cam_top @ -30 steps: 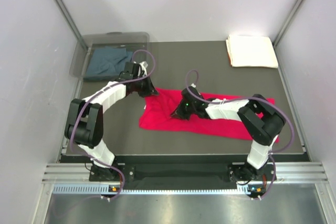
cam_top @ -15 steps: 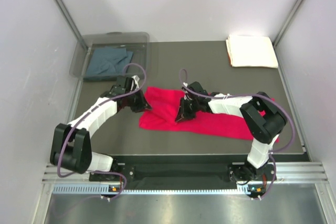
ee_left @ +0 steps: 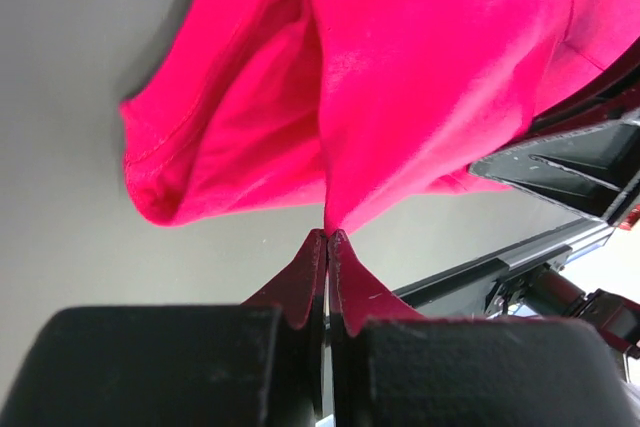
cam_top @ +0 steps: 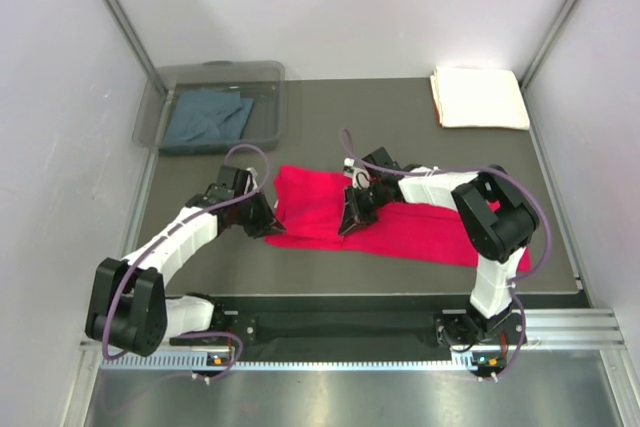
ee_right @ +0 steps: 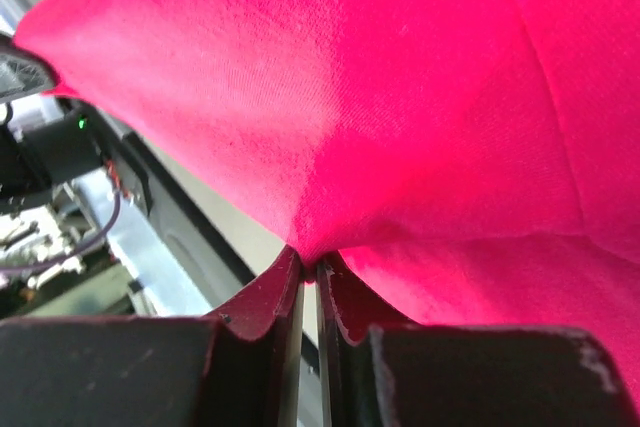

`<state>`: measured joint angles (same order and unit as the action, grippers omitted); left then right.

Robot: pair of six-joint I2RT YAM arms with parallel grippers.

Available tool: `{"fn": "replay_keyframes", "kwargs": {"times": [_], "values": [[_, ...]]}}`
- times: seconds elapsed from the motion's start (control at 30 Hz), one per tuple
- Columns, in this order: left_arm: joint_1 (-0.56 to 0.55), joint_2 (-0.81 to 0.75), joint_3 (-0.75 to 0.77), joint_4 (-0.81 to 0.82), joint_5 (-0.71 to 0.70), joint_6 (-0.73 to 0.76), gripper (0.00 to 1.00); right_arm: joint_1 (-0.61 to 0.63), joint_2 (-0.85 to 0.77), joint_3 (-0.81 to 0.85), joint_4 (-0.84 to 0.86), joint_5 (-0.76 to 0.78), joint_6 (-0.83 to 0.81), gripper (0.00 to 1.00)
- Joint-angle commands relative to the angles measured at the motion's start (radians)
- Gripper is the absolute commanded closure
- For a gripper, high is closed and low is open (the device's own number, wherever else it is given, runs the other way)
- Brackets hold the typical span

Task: Fold and stack the t-shirts
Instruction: Fold the tshirt

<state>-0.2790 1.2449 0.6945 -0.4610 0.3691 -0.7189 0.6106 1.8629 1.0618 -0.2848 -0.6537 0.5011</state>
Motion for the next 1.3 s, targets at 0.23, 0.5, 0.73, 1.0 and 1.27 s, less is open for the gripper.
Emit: {"fn": "replay_keyframes", "kwargs": {"times": [0.23,0.5,0.73,1.0,1.27], "values": [[0.003,-0.041,-0.061,-0.019,-0.012,-0.054,1.00,-0.031,0.010,0.006,-0.097,-0.142,-0.119,0.89],[0.001,-0.082,-0.046,-0.157,-0.048,0.012,0.70,-0.117,-0.140,-0.085,-0.091,-0.031,-0.119,0.57],[0.003,-0.171,0.046,-0.051,-0.127,0.049,0.42,-0.137,-0.246,-0.132,0.035,0.057,0.029,0.48],[0.004,0.215,0.246,0.126,-0.121,0.139,0.41,-0.227,-0.202,-0.063,0.042,0.150,0.094,0.52],[0.004,0.427,0.393,0.211,-0.262,0.226,0.40,-0.585,-0.225,-0.074,-0.066,0.144,-0.001,0.63]]}}
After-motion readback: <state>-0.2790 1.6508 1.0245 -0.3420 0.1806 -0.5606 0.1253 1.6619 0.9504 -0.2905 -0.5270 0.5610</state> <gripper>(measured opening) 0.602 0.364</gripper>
